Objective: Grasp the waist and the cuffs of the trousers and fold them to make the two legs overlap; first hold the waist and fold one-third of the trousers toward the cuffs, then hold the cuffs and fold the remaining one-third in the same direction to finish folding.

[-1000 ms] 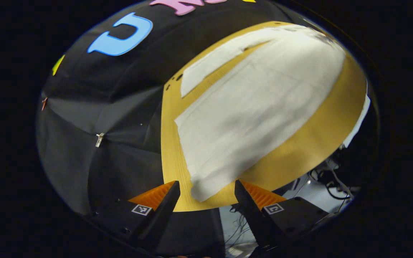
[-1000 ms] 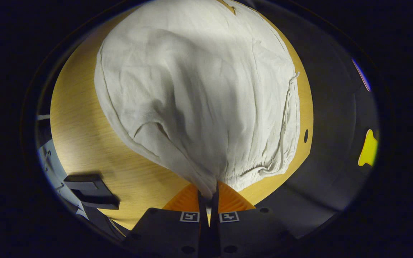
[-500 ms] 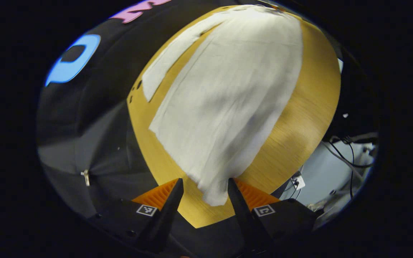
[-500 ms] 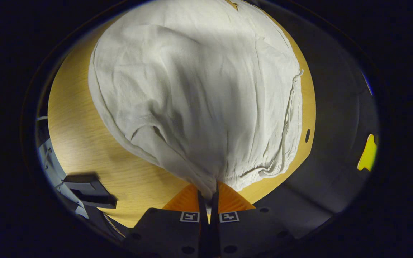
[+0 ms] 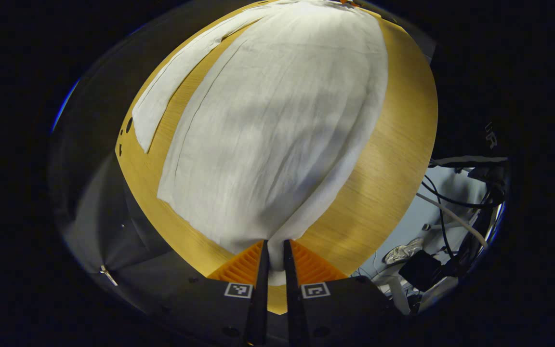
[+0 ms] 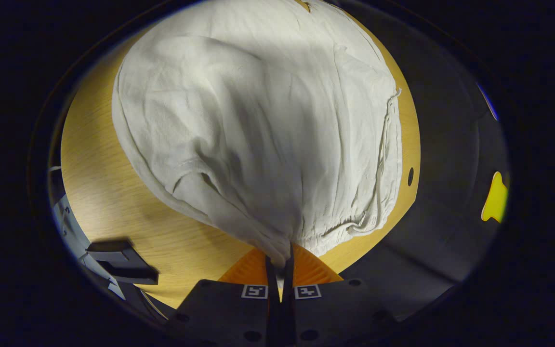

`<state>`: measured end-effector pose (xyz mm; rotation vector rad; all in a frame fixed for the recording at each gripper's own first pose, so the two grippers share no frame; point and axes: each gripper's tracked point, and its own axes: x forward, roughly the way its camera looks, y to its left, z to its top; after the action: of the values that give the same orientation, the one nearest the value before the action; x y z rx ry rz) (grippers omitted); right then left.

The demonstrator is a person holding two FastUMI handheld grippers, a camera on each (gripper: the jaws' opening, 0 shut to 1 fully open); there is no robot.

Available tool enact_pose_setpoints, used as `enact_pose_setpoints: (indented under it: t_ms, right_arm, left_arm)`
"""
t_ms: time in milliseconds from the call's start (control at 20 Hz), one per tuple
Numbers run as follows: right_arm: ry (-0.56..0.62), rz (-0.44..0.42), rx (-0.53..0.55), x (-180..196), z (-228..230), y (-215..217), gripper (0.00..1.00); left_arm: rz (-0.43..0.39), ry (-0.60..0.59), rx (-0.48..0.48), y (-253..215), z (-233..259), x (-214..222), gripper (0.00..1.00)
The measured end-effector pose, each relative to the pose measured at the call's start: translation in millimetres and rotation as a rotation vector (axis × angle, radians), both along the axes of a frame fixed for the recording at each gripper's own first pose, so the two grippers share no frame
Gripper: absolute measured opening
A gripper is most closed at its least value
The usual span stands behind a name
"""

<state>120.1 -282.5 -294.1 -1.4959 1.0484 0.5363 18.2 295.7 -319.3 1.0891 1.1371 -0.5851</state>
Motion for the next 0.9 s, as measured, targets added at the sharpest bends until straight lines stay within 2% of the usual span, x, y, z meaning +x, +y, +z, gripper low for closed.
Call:
enact_pose_setpoints:
  t_ms: [250, 550, 900]
  right_arm:
    - [-0.045, 0.018, 0.01, 1.6, 0.8, -2.2, 0.05]
    - [-0.108, -0.075, 0.112, 5.3, 10.4, -0.8, 0.05]
    - [-0.31, -0.224, 0.287, 34.4, 71.6, 7.1, 0.05]
  left_arm:
    - [-0.031, -0.043, 0.006, -3.4, -1.5, -0.8, 0.06]
    - [0.037, -0.17, -0.038, -7.0, 14.2, 8.1, 0.06]
    - [0.106, -0.354, -0.111, -11.5, 77.5, 50.9, 0.05]
